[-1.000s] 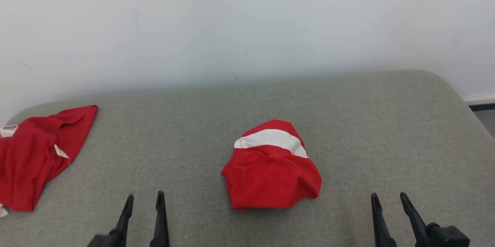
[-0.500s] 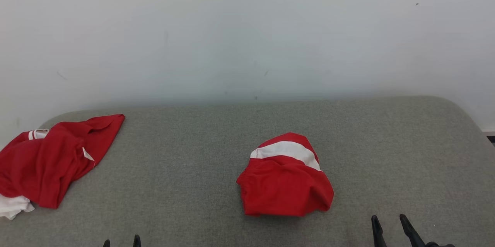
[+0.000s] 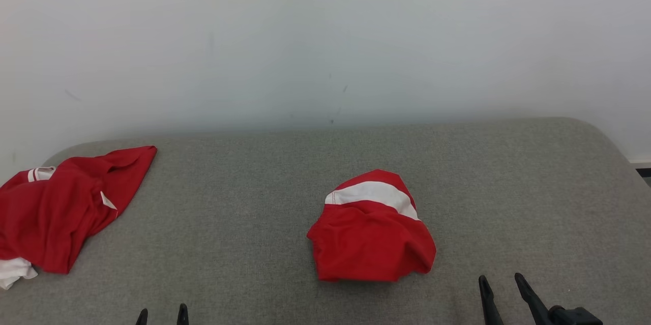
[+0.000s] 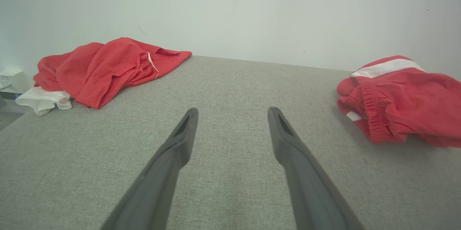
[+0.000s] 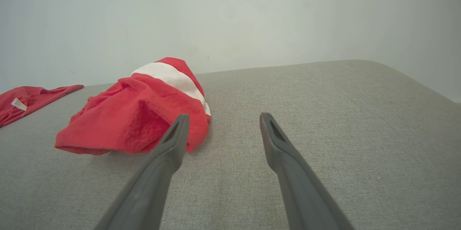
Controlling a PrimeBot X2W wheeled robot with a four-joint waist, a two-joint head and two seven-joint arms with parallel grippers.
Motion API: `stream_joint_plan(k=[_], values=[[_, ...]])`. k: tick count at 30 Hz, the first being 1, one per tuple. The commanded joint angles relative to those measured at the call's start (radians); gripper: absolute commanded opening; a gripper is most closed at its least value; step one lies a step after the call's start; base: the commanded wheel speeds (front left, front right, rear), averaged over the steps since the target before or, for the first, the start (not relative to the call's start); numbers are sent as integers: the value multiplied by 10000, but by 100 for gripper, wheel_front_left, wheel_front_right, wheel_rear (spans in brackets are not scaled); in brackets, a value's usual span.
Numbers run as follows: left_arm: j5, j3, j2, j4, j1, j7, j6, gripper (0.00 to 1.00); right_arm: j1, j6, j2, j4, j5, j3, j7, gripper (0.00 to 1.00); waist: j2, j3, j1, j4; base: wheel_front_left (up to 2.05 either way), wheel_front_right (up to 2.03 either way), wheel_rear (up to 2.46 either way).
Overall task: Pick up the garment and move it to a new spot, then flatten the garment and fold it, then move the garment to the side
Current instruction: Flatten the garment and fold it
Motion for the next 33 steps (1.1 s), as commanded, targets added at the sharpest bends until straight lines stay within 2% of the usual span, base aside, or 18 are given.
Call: stream_joint_plan(k=[1,12,20,25,29,33], values=[[62,34,-36,38,-86,-33,-8,100,-56,-21,-69,39,30,19,-59,100,0,5,1,-9,0,0,0],[203,114,-114,181,-182,-33,-152,100,-220,-21,-14,147,5,137,-172,100,0,3,1,-56,0,0,0],[-293,-273,-132,926,-871,-13,-267,100,-399,-21,-65,156,56,298,-210,100,0,122,1,-319,0,0,0],[-770,-618,49,1571,-2030,625,-343,100,-468,-21,-126,84,59,494,-232,100,0,273,1,-590,0,0,0],[-1721,-1238,34,2062,-3339,1821,-348,100,-588,-21,-139,53,98,632,-209,100,0,443,1,-1023,0,0,0],[-2777,-1386,188,2611,-4402,3038,-331,100,-666,-21,-183,-8,116,785,-143,100,0,682,1,-1618,0,0,0]])
